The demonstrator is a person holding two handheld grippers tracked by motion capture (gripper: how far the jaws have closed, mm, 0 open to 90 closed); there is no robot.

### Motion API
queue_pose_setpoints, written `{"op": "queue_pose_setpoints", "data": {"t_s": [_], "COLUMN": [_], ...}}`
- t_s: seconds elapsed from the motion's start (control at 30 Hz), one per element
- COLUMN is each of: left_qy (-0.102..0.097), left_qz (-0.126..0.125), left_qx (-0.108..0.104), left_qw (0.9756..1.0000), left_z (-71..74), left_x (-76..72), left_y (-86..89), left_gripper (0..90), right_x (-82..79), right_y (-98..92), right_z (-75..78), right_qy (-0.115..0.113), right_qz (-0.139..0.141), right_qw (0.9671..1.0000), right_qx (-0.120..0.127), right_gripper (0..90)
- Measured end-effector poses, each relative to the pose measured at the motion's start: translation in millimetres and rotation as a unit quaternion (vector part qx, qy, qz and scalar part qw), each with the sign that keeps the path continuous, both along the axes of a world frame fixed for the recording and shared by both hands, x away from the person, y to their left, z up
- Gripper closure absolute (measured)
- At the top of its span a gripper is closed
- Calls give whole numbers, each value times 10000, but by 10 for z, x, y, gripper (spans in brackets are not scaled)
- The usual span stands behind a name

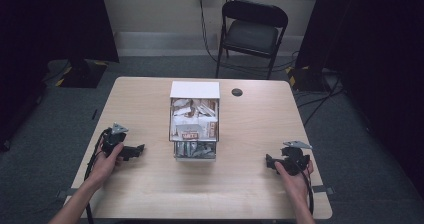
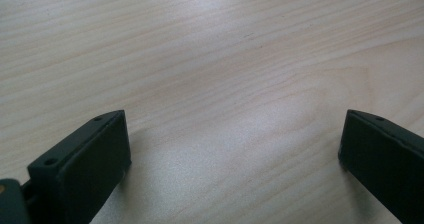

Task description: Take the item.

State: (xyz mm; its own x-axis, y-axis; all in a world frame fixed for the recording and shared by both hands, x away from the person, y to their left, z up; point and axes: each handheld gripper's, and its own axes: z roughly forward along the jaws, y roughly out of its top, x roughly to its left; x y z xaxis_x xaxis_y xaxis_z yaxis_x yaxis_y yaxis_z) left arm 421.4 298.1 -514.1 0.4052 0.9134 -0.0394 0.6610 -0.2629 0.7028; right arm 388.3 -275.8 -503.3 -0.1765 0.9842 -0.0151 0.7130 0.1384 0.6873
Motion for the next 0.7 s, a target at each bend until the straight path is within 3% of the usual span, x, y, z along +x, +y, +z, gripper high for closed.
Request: {"op": "queue_pose_setpoints", "data": {"t_s": [0.27, 0.47, 0.7], "left_qy": [0, 0, 0], "left_qz": [0, -1, 0], "left_qx": [0, 0, 0], "left_qw": [10000, 10000, 10000], "left_z": [0, 0, 0], "left_x": [0, 0, 0], "left_y": [0, 0, 0], "left_gripper": [0, 0, 0], "right_x": [-13, -33, -54], "right_y": [12, 1, 24], "right_z": [2, 36, 60], "right_qy": [6, -65, -73], "right_qz": [-96, -73, 24], "right_qw": [10000, 9999, 10000], "right_qx": [-6, 41, -17], "right_gripper": [0, 130, 168]}}
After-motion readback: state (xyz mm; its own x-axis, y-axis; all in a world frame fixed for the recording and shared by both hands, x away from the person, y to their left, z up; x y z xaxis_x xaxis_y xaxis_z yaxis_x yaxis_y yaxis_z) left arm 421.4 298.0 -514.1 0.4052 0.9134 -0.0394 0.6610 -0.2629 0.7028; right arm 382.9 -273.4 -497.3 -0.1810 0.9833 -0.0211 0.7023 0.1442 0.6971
